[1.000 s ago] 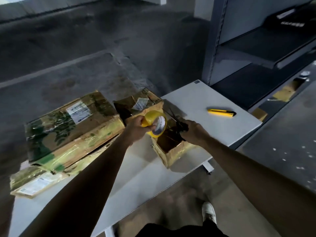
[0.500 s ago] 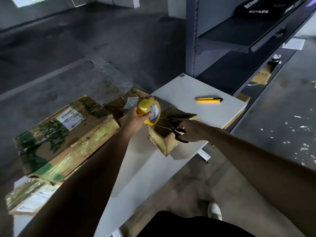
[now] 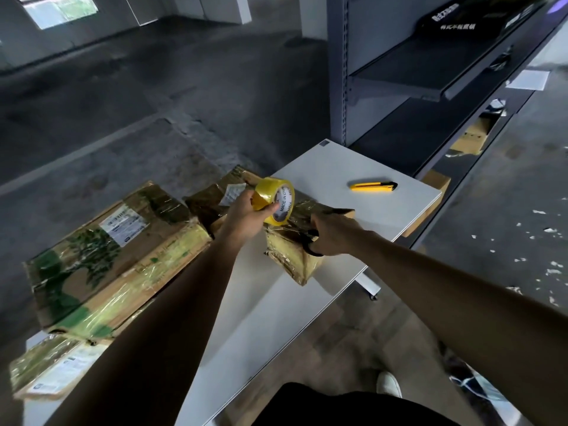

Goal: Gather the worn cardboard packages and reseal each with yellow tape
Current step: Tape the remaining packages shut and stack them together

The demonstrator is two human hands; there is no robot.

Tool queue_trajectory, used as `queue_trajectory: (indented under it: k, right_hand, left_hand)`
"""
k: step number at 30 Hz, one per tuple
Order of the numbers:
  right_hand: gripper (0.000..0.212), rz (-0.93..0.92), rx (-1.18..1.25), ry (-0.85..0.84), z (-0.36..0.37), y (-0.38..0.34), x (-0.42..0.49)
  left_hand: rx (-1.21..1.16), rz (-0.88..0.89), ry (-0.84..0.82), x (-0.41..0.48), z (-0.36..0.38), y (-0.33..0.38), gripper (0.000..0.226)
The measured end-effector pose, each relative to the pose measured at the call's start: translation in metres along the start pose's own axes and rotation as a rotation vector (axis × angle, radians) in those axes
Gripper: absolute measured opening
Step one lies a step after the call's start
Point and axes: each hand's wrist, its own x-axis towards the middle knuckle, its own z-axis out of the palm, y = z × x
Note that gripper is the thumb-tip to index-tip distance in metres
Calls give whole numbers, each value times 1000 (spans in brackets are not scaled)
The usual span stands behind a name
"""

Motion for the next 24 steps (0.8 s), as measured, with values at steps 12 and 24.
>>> queue_trajectory:
  k: [12,24]
  right_hand:
    - [29,-92,29,36,3,3,14]
    - [45,-225,-189,160,27,8,14]
  left_hand:
    - [47,24,18,9,6,4,42]
    - [-261,-138,138,2,9,-4,24]
